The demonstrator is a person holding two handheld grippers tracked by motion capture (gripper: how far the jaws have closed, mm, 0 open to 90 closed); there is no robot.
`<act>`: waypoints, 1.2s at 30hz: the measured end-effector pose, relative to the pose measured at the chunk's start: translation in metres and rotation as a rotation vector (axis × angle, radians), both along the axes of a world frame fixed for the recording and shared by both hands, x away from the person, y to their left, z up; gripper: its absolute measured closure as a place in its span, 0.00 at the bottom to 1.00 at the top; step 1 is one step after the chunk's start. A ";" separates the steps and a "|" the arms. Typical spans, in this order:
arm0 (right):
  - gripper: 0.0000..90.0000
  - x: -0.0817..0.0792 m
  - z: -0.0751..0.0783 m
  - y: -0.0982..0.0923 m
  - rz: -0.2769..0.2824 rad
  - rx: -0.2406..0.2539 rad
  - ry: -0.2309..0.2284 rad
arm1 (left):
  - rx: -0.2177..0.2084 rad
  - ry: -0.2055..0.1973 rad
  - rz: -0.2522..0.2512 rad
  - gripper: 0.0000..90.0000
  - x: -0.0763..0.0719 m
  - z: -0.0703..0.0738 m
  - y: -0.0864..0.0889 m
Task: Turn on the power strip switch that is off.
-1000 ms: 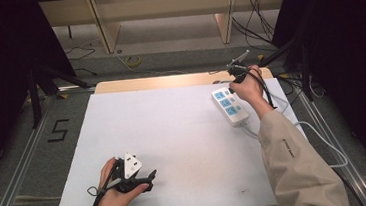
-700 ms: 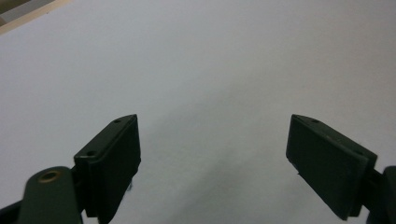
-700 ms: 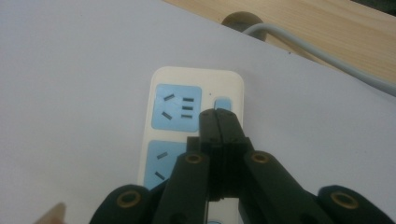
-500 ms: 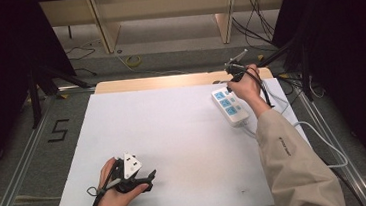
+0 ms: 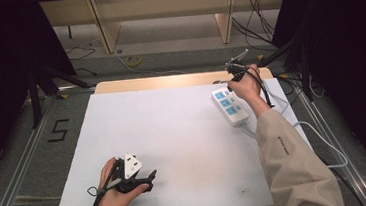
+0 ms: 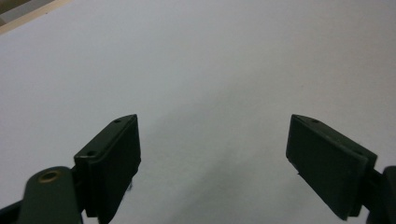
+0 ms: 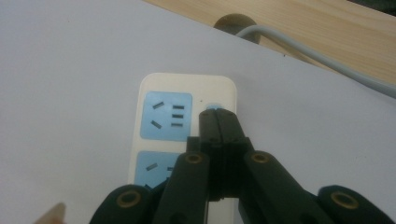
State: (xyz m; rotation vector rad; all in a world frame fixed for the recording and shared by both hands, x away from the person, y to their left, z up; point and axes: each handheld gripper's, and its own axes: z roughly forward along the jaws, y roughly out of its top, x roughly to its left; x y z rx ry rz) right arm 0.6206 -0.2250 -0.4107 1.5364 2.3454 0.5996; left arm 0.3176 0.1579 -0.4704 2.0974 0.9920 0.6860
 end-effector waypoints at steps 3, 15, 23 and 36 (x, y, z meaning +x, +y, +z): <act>1.00 0.001 -0.001 0.000 0.001 -0.005 0.000 | -0.003 -0.002 0.002 0.20 0.000 0.000 0.000; 1.00 0.004 -0.005 0.002 -0.001 -0.011 -0.005 | -0.003 -0.003 0.002 0.20 0.000 0.000 0.000; 1.00 0.007 -0.009 0.004 -0.004 -0.004 -0.009 | -0.002 0.002 0.000 0.20 0.000 0.000 0.000; 1.00 0.011 -0.018 0.006 0.003 -0.014 -0.021 | -0.003 -0.004 0.001 0.20 -0.001 0.000 0.001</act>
